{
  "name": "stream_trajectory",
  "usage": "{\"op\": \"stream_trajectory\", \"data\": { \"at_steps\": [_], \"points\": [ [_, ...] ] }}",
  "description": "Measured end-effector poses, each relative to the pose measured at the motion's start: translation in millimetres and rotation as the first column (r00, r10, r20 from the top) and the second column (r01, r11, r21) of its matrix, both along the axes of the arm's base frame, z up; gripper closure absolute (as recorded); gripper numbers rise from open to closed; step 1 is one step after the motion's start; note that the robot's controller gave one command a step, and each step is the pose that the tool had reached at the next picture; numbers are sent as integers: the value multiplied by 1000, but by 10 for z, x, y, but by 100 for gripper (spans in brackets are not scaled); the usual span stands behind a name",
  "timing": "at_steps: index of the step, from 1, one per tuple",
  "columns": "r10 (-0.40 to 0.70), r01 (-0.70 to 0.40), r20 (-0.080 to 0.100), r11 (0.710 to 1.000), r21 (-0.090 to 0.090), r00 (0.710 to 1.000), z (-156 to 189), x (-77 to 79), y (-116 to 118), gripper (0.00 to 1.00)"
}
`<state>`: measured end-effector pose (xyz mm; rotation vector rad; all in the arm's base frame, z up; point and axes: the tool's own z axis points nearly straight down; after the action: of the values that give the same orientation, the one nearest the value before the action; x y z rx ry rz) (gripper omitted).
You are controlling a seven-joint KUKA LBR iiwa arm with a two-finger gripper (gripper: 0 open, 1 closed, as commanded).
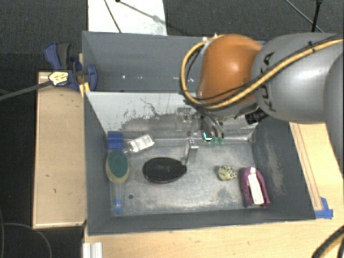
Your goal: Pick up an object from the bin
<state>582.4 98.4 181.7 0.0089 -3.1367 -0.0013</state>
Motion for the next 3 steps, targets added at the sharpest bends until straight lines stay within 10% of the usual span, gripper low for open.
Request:
{"op": "stream_trajectory", "data": {
  "at_steps": [1,2,3],
  "points": [
    [91,-91,-5,996,-2,996,-1113,-206,551,0],
    [80,-80,31,997,4,996,-1004,-100,548,100],
    [78,-78,19,997,4,997,-1051,-143,551,0]
  ]
}}
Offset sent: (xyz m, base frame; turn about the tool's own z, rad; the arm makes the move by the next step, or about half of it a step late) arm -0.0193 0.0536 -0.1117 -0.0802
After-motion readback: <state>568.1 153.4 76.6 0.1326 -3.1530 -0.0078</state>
